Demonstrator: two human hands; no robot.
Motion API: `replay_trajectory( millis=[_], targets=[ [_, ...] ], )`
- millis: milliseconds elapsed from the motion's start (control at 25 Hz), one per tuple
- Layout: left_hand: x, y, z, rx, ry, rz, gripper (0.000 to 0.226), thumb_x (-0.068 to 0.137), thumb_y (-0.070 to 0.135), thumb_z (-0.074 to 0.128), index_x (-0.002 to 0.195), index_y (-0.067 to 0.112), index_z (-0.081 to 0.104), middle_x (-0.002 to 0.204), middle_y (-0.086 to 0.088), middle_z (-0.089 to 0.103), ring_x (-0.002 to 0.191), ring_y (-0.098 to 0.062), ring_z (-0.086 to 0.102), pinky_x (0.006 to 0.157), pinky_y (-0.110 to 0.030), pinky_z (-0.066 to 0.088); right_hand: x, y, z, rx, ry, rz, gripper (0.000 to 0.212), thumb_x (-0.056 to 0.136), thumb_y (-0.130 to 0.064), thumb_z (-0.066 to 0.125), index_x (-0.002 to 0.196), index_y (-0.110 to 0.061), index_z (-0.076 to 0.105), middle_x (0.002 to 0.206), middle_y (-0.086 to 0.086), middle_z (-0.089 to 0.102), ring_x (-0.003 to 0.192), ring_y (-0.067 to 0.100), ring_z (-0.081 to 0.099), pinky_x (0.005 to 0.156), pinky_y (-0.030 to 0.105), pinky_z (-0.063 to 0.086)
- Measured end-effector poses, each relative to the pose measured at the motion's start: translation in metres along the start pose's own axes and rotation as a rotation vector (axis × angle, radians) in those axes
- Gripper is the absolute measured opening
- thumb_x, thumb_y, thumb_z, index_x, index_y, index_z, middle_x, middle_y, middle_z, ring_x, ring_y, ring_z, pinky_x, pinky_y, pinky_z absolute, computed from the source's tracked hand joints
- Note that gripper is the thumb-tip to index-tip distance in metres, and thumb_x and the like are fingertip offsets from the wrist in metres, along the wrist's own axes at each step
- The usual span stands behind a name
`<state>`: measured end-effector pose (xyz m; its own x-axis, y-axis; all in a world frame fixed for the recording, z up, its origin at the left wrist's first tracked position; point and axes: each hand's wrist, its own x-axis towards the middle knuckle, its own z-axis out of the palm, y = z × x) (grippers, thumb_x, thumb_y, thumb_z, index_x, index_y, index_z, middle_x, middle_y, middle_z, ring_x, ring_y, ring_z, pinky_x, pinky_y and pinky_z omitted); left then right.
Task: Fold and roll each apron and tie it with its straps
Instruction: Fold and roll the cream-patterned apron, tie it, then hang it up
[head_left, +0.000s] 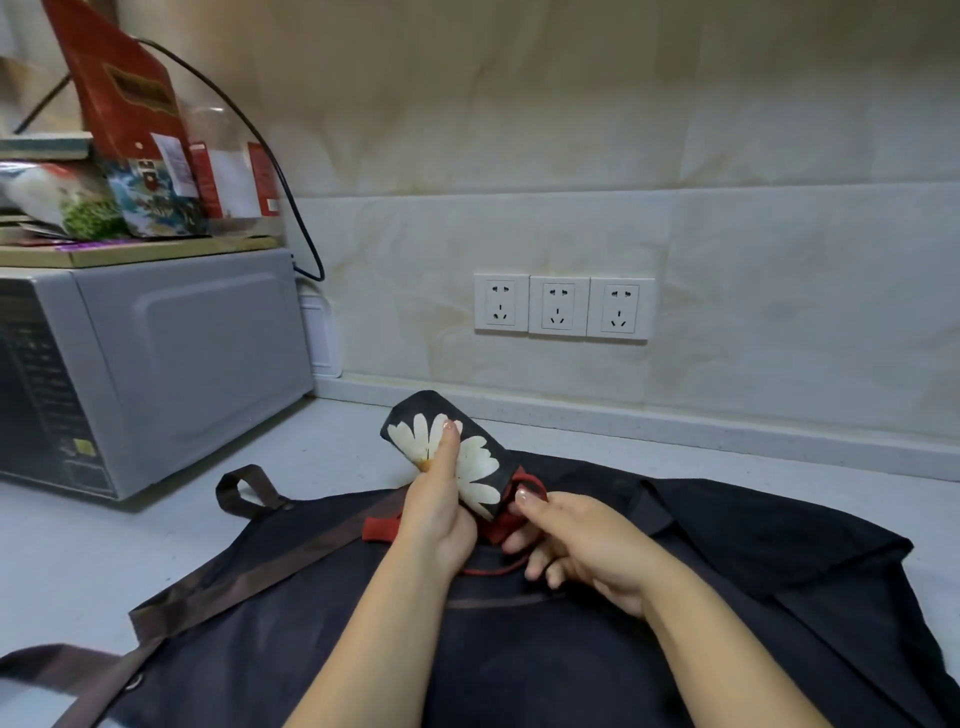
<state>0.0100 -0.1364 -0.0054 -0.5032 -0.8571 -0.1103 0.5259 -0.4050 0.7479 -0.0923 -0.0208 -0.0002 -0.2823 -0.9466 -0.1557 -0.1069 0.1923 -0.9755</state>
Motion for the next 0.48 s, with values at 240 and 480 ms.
replay_trajectory(
  millis=[240, 480],
  targets=[
    [0.009, 0.000, -0.019, 0.247, 0.291, 0.108, 0.047, 0.085, 0.055, 0.063, 0.110, 0.015, 0.067, 0.090, -0.002, 0.077, 0.085, -0.021, 0.073, 0.081, -0.034, 0.058, -0.023, -0.030, -0.014, -0.423, -0.033, -0.110, 0.047, 0.097, -0.048, 0.047, 0.059, -0.019, 0.050, 0.048, -0.007, 0.032, 0.045, 0.009, 0.027, 0.045, 0.019, 0.023],
    [-0.001, 0.003, -0.013, 0.393, 0.111, 0.328, 0.025, 0.090, 0.040, 0.064, 0.113, 0.037, 0.055, 0.104, -0.001, 0.074, 0.085, -0.019, 0.073, 0.068, -0.035, 0.059, -0.046, -0.051, -0.039, -0.370, -0.045, -0.163, 0.039, 0.097, -0.034, 0.051, 0.061, -0.018, 0.053, 0.055, -0.002, 0.031, 0.053, 0.013, 0.026, 0.050, 0.023, 0.021]
  ],
)
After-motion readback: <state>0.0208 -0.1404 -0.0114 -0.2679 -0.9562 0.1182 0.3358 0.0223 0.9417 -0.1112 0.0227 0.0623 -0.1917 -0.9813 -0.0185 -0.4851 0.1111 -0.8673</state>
